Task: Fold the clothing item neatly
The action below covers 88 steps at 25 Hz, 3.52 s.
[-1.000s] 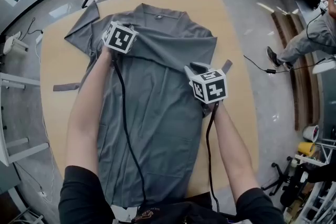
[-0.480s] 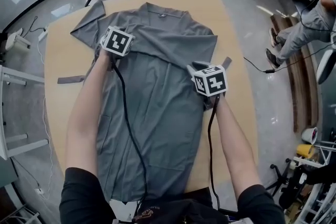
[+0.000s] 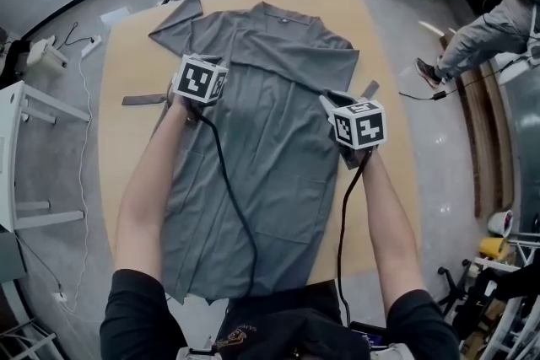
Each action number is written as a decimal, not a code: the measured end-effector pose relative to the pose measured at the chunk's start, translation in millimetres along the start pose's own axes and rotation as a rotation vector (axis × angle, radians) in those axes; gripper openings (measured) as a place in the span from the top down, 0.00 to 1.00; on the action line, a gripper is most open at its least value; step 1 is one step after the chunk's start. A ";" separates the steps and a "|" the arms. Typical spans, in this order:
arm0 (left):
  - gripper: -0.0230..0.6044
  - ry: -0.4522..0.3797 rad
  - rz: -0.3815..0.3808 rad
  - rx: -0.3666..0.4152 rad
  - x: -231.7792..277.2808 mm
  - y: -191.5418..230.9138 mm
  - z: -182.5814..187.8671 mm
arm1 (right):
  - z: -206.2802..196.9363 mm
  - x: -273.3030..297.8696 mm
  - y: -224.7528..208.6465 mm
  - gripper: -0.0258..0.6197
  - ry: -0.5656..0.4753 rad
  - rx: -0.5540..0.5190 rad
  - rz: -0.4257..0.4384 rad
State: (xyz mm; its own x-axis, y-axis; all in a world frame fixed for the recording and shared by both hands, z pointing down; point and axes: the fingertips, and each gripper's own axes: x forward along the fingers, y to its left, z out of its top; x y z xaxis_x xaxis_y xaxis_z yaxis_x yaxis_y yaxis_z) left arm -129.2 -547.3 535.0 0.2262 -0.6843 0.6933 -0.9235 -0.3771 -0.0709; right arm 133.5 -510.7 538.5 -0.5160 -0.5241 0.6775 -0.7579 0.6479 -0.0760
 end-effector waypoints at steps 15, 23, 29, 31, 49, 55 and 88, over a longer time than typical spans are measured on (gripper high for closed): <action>0.95 -0.059 0.177 -0.046 -141.1 7.7 -22.7 | 87.6 -36.4 104.2 0.84 -0.170 -0.119 0.189; 0.95 -0.089 0.145 -0.086 -152.0 68.1 -59.0 | 136.9 13.9 189.7 0.84 -0.150 -0.161 0.220; 0.95 -0.095 0.096 -0.076 -134.6 123.9 -83.6 | 172.1 70.7 234.6 0.84 -0.119 -0.147 0.208; 0.95 -0.092 0.086 -0.093 -125.3 139.4 -88.9 | 183.2 85.7 240.9 0.84 -0.118 -0.136 0.205; 0.95 -0.012 0.051 -0.156 -33.2 188.3 -104.2 | 240.1 297.1 198.2 0.84 -0.074 -0.074 0.219; 0.95 0.007 0.050 -0.180 -16.8 195.5 -108.6 | 232.5 354.3 195.4 0.80 -0.039 -0.071 0.228; 0.95 0.001 -0.004 -0.044 -15.2 124.3 -60.4 | 148.1 187.6 184.8 0.95 -0.131 -0.076 0.162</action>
State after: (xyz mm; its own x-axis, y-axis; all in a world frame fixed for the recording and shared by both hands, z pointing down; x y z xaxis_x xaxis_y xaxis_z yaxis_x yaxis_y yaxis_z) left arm -266.1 -546.1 558.9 0.2299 -0.6822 0.6941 -0.9353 -0.3520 -0.0362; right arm -162.5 -571.2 543.2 -0.6796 -0.4739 0.5600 -0.6312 0.7668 -0.1171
